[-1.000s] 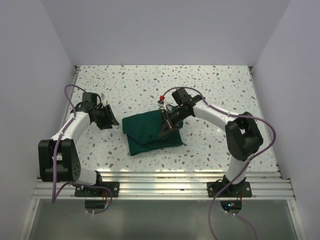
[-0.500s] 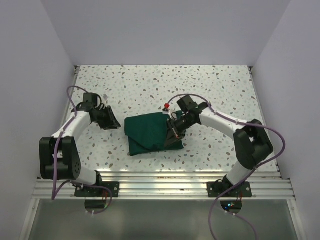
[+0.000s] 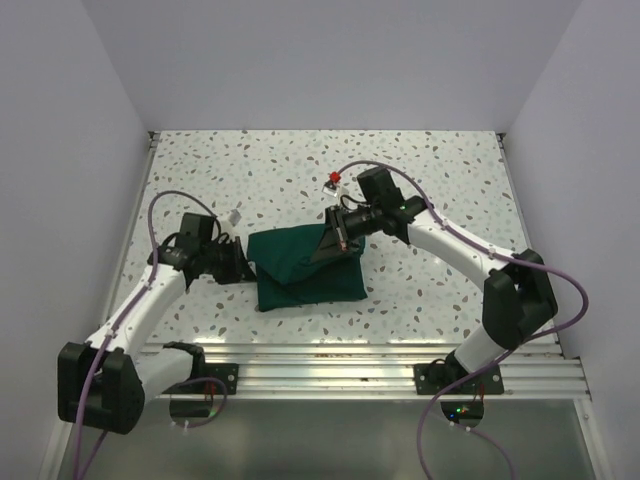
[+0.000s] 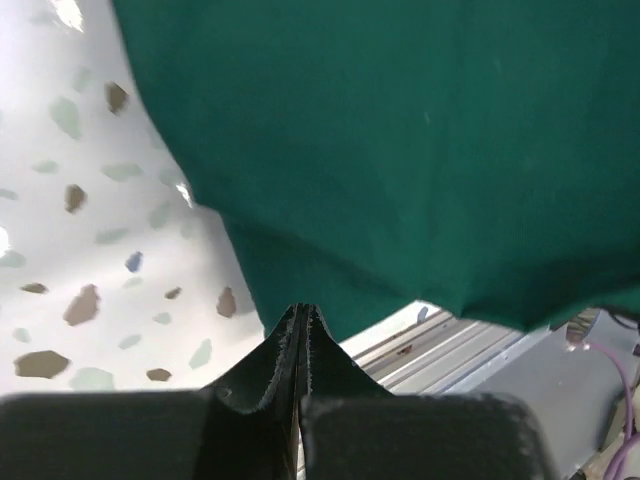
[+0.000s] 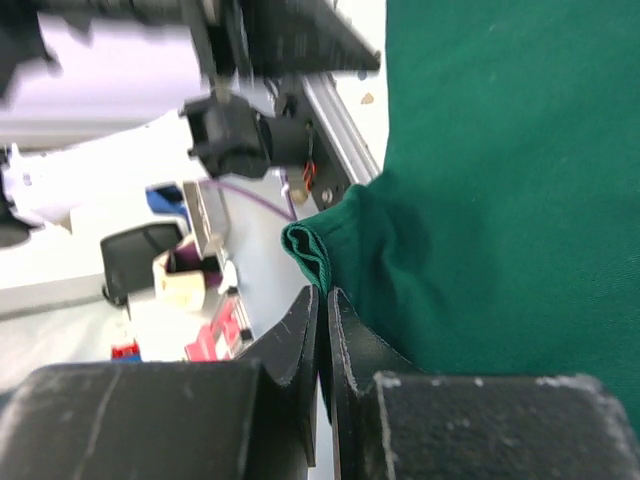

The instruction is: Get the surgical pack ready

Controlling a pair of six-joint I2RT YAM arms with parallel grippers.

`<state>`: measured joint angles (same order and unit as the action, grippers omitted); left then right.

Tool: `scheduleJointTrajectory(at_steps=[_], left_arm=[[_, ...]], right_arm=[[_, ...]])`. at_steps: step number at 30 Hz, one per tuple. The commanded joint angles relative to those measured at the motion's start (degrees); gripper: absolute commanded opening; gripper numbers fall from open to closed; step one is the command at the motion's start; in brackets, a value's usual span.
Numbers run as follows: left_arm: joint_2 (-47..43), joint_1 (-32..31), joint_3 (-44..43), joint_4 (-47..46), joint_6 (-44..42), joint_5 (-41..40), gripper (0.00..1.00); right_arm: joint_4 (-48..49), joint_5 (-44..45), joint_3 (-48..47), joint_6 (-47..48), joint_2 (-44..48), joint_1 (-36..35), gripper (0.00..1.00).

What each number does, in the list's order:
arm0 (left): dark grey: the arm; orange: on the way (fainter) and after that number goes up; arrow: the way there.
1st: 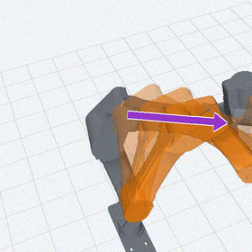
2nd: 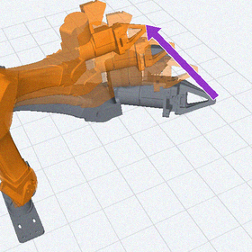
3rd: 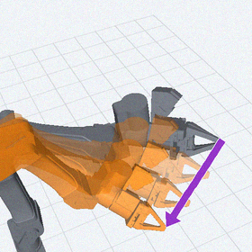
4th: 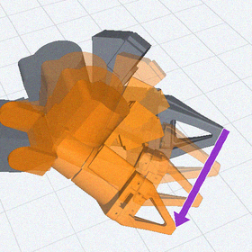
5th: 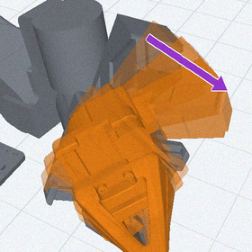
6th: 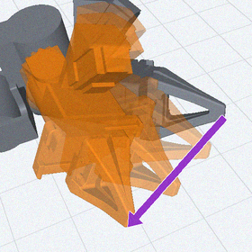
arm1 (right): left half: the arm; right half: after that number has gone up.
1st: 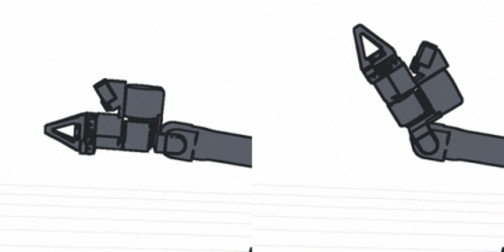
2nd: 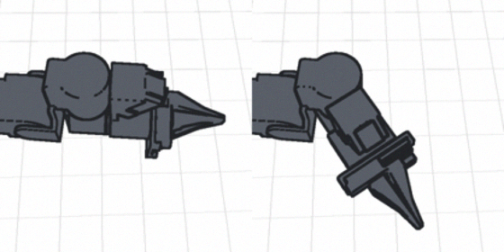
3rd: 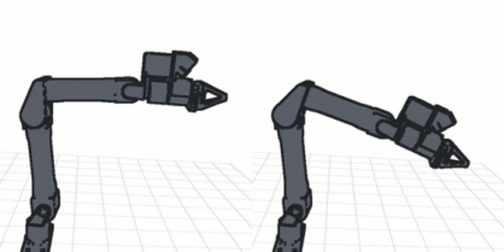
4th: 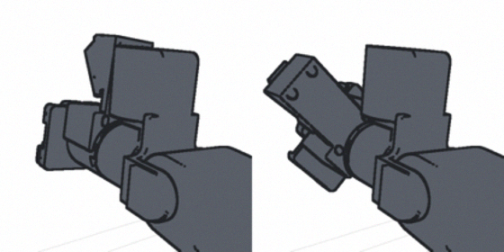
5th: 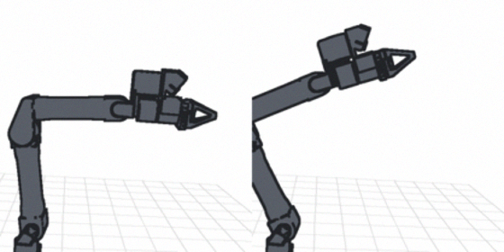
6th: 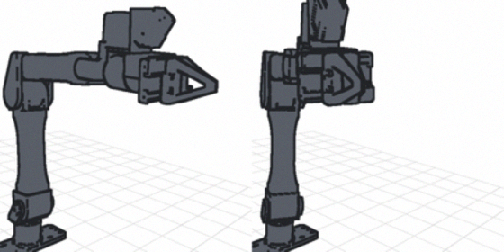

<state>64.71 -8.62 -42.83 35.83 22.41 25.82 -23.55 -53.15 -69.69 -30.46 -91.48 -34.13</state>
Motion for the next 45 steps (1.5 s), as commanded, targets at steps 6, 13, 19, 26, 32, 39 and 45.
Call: scheduleJointTrajectory(at_steps=[6,13,19,26,32,39,45], left_arm=[[-8.28,-9.22,9.85,-6.19,11.91,8.34,0.0],[-8.02,-9.83,23.15,-34.07,32.42,16.31,0.0],[-13.46,-23.33,20.33,-36.81,40.16,-3.18,0.0],[-10.04,-39.27,24.37,-41.11,46.39,-18.69,0.0],[-9.51,-53.15,27.44,-41.9,53.33,-39.68,0.0],[0.41,-59.14,30.61,-52.86,60.64,-54.82,0.0],[12.45,-60.28,27.01,-57.45,63.63,-62.55,0.0]], right_arm=[[9.92,4.54,2.36,-10.93,5.96,-0.32,0.0],[5.71,10.16,3.15,-9.01,10.97,-0.32,0.0],[10.62,16.13,8.69,-15.41,15.28,-0.32,0.0],[11.95,19.65,9.84,-13.32,15.46,-0.85,0.0],[13.34,23.26,11.68,-10.41,17.56,-0.85,0.0],[19.68,23.36,17.13,-12.96,20.2,-0.94,0.0],[19.25,20.89,19.68,-11.82,20.55,-1.46,0.0]])
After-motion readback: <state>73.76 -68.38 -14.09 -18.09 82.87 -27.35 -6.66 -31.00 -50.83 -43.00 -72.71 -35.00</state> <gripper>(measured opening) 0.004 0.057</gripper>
